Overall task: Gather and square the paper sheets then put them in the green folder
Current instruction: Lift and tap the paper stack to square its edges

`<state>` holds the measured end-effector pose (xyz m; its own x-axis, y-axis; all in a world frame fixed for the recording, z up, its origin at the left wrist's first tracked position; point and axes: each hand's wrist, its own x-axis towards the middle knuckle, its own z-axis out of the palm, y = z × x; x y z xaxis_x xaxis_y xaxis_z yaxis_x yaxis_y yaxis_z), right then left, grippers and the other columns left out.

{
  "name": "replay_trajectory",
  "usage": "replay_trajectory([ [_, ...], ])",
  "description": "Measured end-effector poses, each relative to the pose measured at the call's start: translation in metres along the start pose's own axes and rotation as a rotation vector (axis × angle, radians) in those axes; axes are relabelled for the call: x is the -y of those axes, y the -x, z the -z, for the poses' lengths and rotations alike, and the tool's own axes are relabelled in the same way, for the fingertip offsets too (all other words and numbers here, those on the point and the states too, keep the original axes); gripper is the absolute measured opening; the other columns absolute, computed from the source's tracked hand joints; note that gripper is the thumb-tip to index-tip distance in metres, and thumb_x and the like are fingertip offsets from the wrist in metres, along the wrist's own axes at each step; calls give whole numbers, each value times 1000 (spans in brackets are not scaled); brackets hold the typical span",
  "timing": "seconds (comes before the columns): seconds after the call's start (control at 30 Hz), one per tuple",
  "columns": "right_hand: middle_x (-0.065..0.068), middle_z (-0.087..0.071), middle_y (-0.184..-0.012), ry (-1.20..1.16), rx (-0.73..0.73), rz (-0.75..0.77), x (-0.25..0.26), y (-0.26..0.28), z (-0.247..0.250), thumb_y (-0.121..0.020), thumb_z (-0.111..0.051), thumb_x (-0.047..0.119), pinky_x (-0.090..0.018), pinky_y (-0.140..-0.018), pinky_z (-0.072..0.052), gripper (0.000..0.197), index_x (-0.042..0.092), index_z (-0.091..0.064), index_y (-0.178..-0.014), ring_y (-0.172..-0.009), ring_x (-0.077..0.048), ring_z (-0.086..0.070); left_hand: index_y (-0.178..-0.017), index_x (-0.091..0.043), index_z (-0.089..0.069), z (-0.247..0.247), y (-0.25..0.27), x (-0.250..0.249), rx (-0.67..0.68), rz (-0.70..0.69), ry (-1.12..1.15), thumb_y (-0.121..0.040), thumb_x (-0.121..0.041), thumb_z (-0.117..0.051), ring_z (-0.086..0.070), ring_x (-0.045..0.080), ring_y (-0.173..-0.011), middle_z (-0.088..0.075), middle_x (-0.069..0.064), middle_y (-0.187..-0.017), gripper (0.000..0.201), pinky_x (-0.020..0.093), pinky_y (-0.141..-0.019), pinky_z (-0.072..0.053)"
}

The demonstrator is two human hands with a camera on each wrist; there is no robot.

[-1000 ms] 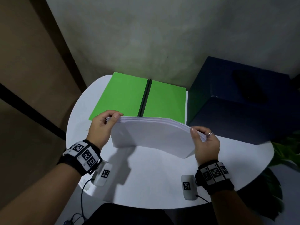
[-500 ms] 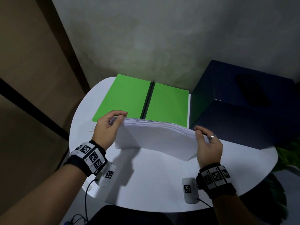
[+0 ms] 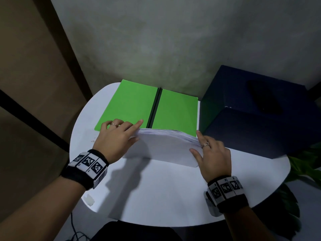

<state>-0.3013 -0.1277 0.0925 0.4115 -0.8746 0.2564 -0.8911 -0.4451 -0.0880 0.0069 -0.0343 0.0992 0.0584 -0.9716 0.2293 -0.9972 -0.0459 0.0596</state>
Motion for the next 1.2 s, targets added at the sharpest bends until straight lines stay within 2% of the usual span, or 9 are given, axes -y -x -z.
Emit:
replay_trajectory([
  [0.17, 7, -70, -85, 78, 1, 39, 0, -10, 16, -89, -58, 35, -37, -76, -41, 16, 24, -71, -89, -81, -24, -62, -85, -26, -63, 19, -16, -4, -19, -68, 11, -85, -31, -71, -64, 26, -69, -69, -6, -76, 9, 34, -66, -39],
  [0.43, 5, -63, -110, 0, 349, -28, 3, -4, 26, -96, -50, 32, -35, -83, -44, 20, 24, -61, -111, -106, -22, -55, -104, -23, -56, 20, -5, -6, 211, -98, -45, -95, -30, -54, -61, 28, -85, -68, -2, -96, 11, 34, -62, -37],
  [0.6, 4, -65, -98, -27, 282, -6, 9, -5, 32, -95, -54, 29, -34, -75, -45, 13, 21, -64, -97, -94, -23, -56, -117, -26, -45, 24, -25, -43, 315, -118, 5, -96, -45, -46, -63, 25, -100, -67, -2, -112, 28, 39, -80, -45],
  [0.7, 3, -67, -91, -80, 66, 96, 15, -11, 43, -88, -66, 26, -35, -69, -48, 7, 20, -68, -92, -83, -27, -58, -108, -24, -48, 27, -40, -76, 275, -185, 20, -100, -41, -42, -66, 27, -87, -70, 1, -100, 19, 32, -63, -39],
  [0.83, -6, -48, -140, -495, -249, -156, 4, -21, 54, -76, -78, 20, -35, -106, -36, 72, 17, -44, -139, -127, -27, -45, -99, -20, -52, 39, -45, -63, 95, -7, 253, -98, -41, -48, -53, 27, -64, -68, 7, -80, 21, 30, -56, -31],
  [0.93, 2, -35, -152, -983, -167, -487, 0, -27, 48, -66, -88, 20, -39, -117, -30, 111, 28, -17, -150, -139, -16, -37, -95, -16, -59, 40, -41, -40, -30, 54, 753, -93, -36, -58, -60, 23, -67, -67, -1, -76, 21, 35, -59, -46],
  [1.03, -4, -67, -121, -1402, -135, -482, 9, -36, 42, -67, -87, 13, -44, -102, -49, 68, 13, -52, -126, -112, -20, -65, -112, -16, -61, 32, -42, -40, -32, 167, 1277, -93, -8, -62, -67, 0, -96, -74, -17, -101, 21, 18, -84, -51],
  [1.13, 7, -77, -89, -1403, -260, -421, 20, -39, 49, -70, -83, 6, -28, -79, -58, 27, 11, -71, -94, -85, -10, -73, -120, -18, -56, 17, -36, -51, -125, 239, 1259, -95, -10, -58, -63, -6, -105, -70, -22, -108, 26, 14, -91, -46],
  [1.2, 15, -76, -82, -1387, -289, -392, 22, -34, 46, -71, -82, 0, -16, -71, -55, 27, 16, -72, -89, -80, -3, -72, -124, -15, -52, 3, -25, -52, -210, 291, 1138, -96, -23, -56, -63, -1, -103, -68, -13, -111, 29, 20, -92, -48],
])
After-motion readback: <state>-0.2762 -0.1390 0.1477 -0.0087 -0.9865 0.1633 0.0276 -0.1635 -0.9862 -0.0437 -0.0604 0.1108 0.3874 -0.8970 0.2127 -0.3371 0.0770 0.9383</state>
